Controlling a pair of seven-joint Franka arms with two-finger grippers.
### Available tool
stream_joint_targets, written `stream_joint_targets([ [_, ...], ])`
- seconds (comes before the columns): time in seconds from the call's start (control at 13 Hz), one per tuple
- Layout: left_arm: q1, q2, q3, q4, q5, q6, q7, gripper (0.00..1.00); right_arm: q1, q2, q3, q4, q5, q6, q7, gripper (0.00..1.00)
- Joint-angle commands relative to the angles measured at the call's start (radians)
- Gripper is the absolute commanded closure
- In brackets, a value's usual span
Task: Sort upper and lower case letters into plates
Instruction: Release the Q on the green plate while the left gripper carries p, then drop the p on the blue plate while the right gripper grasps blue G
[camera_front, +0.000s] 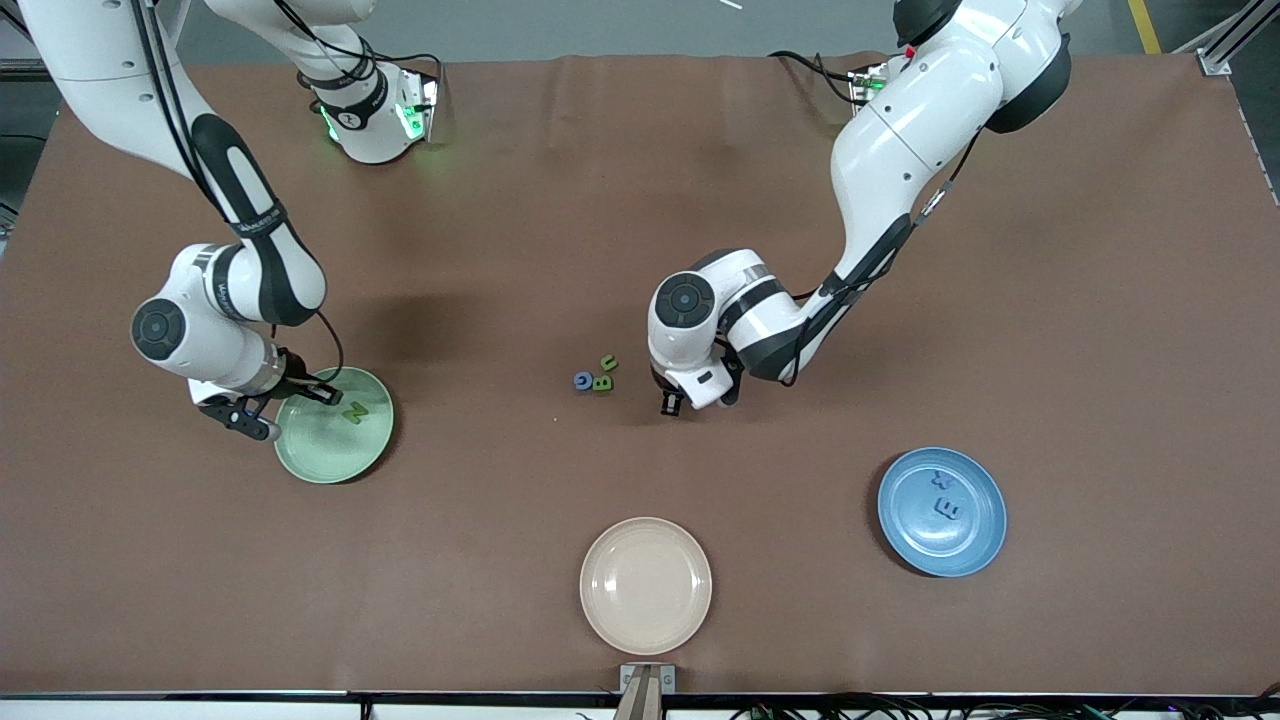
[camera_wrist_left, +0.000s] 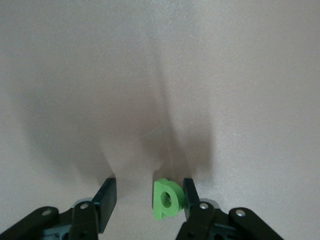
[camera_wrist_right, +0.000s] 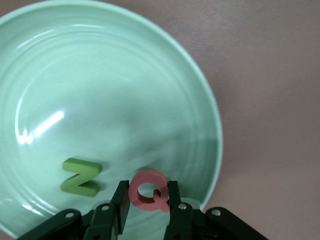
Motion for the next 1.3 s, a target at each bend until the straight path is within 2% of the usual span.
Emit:
stream_joint_targets([
  [0.0,-0.021,0.007,0.015,0.013,-0.003,0.013,0.04,0.77,-0.023,-0.038,0.025,-0.039,0.009,0.012,-0.023,0.98],
  [0.08,-0.022,0.005,0.015,0.013,-0.003,0.013,0.061,0.91,-0.021,-0.037,0.025,-0.038,0.011,0.012,-0.023,0.98],
  [0.15,-0.021,-0.001,0.015,0.013,-0.003,0.013,0.087,1.0,-0.021,-0.035,0.025,-0.036,0.015,0.013,-0.021,0.98],
  [0.38,0.031,-0.045,0.015,0.013,0.006,0.006,0.197,1.0,-0.017,-0.032,0.028,-0.028,0.023,0.027,-0.023,0.96],
  [0.46,0.068,-0.079,0.012,0.009,0.005,-0.01,0.255,1.0,-0.014,-0.024,0.028,-0.028,0.022,0.036,-0.023,0.88],
  [0.54,0.095,-0.099,0.007,0.01,0.005,-0.04,0.311,1.0,-0.013,-0.017,0.028,-0.022,0.022,0.036,-0.023,0.65],
  [0.61,0.121,-0.121,0.005,0.012,0.001,-0.062,0.383,1.0,-0.012,-0.017,0.028,-0.019,0.023,0.036,-0.021,0.19],
  [0.69,0.157,-0.145,0.004,0.012,-0.011,-0.068,0.452,1.0,-0.01,-0.017,0.029,-0.015,0.022,0.033,-0.018,0.0],
  [0.92,0.299,-0.164,-0.007,0.007,-0.011,-0.111,0.701,1.0,0.031,-0.021,0.031,0.033,0.023,-0.039,0.021,0.0],
  [1.07,0.4,-0.159,-0.005,-0.004,-0.003,-0.113,0.889,1.0,0.11,-0.024,0.031,0.097,0.023,-0.134,0.186,0.0],
  [1.23,0.497,-0.15,-0.004,-0.025,0.0,-0.113,1.113,0.99,0.207,-0.023,0.03,0.136,0.023,-0.14,0.38,0.0],
])
